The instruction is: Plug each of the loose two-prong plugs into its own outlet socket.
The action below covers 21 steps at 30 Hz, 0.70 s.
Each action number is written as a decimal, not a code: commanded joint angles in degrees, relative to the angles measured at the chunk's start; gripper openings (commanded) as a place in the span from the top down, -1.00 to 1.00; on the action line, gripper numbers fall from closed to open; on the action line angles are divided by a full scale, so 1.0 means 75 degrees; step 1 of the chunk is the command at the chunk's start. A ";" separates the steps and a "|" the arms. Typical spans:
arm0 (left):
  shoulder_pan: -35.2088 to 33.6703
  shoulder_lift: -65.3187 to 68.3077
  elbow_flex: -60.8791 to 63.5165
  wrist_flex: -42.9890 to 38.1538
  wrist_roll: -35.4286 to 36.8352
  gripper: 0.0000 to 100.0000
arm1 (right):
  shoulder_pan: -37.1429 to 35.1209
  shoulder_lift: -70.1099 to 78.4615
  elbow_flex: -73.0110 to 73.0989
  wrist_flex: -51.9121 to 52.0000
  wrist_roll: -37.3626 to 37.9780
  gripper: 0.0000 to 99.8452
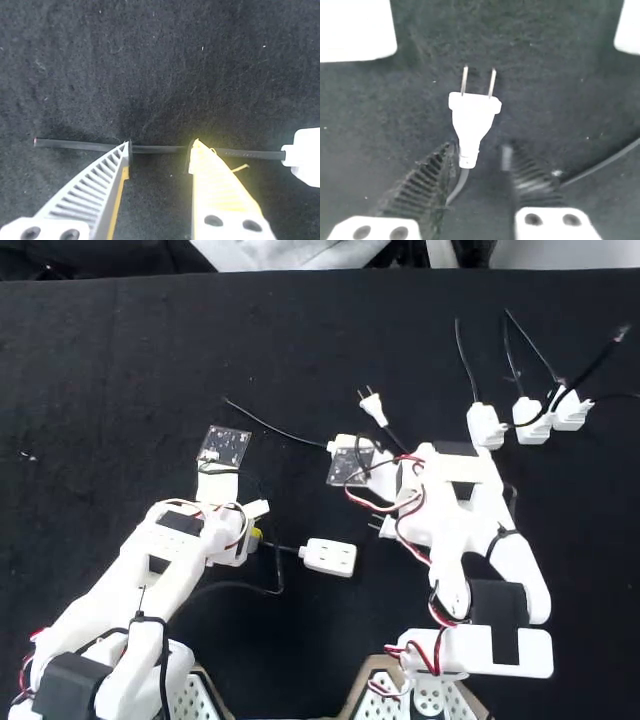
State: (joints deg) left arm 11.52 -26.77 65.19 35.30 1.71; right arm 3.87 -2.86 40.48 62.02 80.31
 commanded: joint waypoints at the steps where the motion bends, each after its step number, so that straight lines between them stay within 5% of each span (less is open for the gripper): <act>1: 0.0006 -0.0152 0.0076 -0.0105 0.0082 0.60 | -0.0070 -0.0346 0.0029 -0.0023 0.0176 0.88; 21: 0.0006 -0.0152 0.0076 -0.0105 0.0082 0.60 | -0.0023 -0.1495 -0.0147 0.0727 -0.0328 0.98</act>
State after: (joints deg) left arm 11.52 -26.77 65.19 35.30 1.71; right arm 3.87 -11.30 40.48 68.97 78.64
